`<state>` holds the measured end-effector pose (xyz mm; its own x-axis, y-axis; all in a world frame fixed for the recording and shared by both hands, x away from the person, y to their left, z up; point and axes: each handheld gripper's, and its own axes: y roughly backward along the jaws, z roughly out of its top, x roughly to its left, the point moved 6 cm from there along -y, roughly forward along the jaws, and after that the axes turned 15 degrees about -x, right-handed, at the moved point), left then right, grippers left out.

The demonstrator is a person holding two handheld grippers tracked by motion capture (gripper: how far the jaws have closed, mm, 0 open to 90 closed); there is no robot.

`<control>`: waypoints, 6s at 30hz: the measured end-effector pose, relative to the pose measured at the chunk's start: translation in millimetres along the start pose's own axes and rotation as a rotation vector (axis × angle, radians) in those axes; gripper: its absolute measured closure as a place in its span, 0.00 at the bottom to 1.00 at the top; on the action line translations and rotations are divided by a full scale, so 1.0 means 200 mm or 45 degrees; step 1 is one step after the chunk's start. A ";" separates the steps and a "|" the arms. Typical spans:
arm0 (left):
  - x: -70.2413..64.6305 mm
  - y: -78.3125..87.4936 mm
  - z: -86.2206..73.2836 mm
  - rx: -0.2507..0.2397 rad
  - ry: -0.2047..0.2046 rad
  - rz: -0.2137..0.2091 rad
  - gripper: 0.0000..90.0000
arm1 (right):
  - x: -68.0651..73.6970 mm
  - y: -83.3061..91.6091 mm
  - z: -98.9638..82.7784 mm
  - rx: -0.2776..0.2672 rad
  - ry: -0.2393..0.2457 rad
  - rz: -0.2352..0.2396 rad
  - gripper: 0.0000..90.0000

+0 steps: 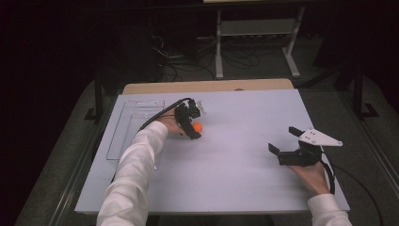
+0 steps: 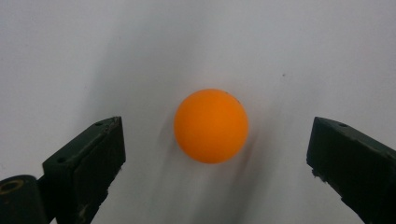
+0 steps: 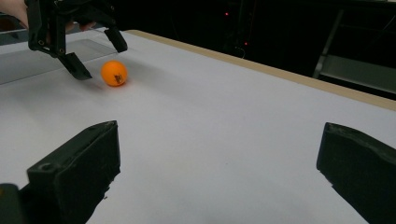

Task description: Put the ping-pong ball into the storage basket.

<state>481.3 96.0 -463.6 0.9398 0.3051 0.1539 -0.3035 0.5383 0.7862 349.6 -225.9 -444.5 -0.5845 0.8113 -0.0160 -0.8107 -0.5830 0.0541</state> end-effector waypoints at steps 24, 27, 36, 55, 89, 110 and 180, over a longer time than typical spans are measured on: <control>0.01 -0.03 -0.01 0.005 0.013 -0.016 0.34 | 0.00 0.00 -0.01 0.008 0.005 0.001 0.00; 0.01 -0.03 -0.01 0.002 0.012 -0.021 0.36 | 0.00 0.00 -0.01 0.008 0.004 0.001 0.00; 0.01 -0.05 -0.01 0.015 0.021 -0.033 0.41 | 0.00 0.00 -0.01 0.008 0.004 0.003 0.00; 0.02 -0.03 0.00 -0.002 0.043 -0.031 0.56 | 0.00 0.00 -0.01 0.009 0.005 0.007 0.00; -0.05 0.17 0.08 -0.026 -0.019 -0.041 0.57 | 0.01 -0.01 -0.01 0.023 0.002 0.016 0.00; -0.03 0.39 0.10 -0.045 -0.008 0.010 0.57 | 0.01 -0.01 -0.01 0.023 0.002 0.016 0.00; -0.12 0.94 -0.08 -0.019 -0.004 0.113 0.57 | 0.02 -0.01 -0.02 0.037 0.019 0.021 0.00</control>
<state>398.2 202.7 -328.6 0.9095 0.3495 0.2249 -0.3881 0.5207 0.7604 348.4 -221.3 -448.5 -0.5985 0.8006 -0.0301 -0.7997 -0.5947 0.0831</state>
